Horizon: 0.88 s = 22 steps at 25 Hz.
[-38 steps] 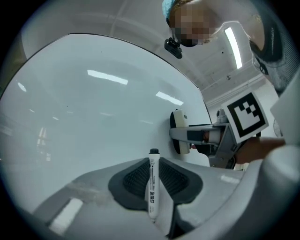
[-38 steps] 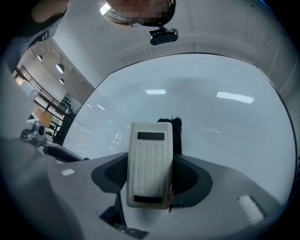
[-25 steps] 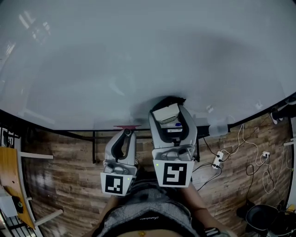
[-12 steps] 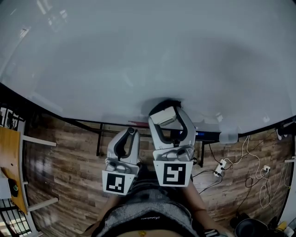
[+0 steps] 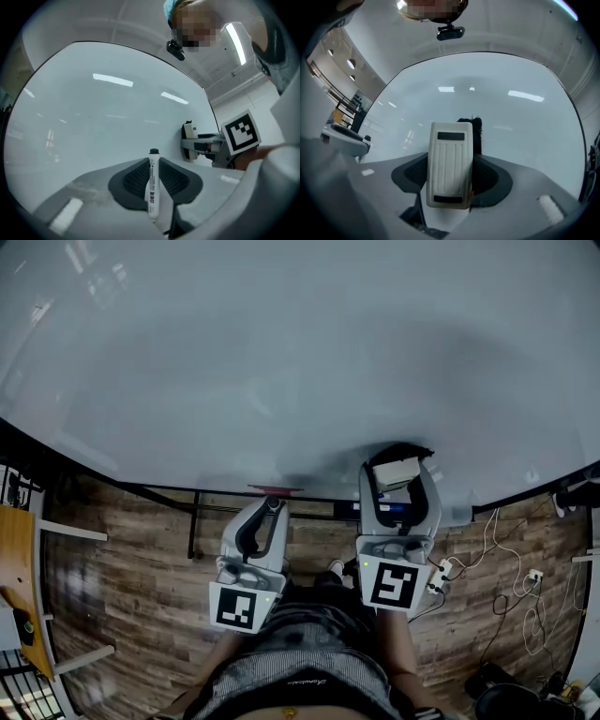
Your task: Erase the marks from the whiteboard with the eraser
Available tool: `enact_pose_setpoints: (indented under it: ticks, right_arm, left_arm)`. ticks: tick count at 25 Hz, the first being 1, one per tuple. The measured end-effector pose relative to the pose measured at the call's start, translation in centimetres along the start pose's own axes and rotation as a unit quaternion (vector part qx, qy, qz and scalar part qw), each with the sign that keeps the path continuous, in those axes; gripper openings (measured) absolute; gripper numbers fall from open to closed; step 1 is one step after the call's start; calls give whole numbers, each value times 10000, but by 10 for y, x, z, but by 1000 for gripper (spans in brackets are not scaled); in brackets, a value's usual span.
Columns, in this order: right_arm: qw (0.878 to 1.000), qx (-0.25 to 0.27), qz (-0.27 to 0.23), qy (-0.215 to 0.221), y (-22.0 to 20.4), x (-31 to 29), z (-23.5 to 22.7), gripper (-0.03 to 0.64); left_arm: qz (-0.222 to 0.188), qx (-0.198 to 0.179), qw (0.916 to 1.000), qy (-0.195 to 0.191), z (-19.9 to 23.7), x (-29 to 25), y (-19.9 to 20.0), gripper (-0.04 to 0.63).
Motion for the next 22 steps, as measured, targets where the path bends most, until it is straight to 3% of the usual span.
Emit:
enact_pose_setpoints:
  ticks: [5, 13, 22]
  right_arm:
    - [10000, 76, -1, 12, -4, 0, -8, 262]
    - [9969, -513, 128, 591, -15, 25, 20, 262]
    - [9891, -1105, 433, 875, -39, 40, 35, 262]
  left_arm:
    - [-4, -1, 10000, -79, -6, -8, 0, 71]
    - [-113, -153, 9997, -165, -23, -8, 8, 71]
    - [24, -179, 9995, -240, -39, -21, 4, 71]
Point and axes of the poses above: the fingertips, and each gripper's own axes: x backward along the fingers, z to its left, y out of its top, the point moved 1 cm from there along x, backward along the fingers, and after that the axes turned 2 degrees about -y, right-handed, at the moved point
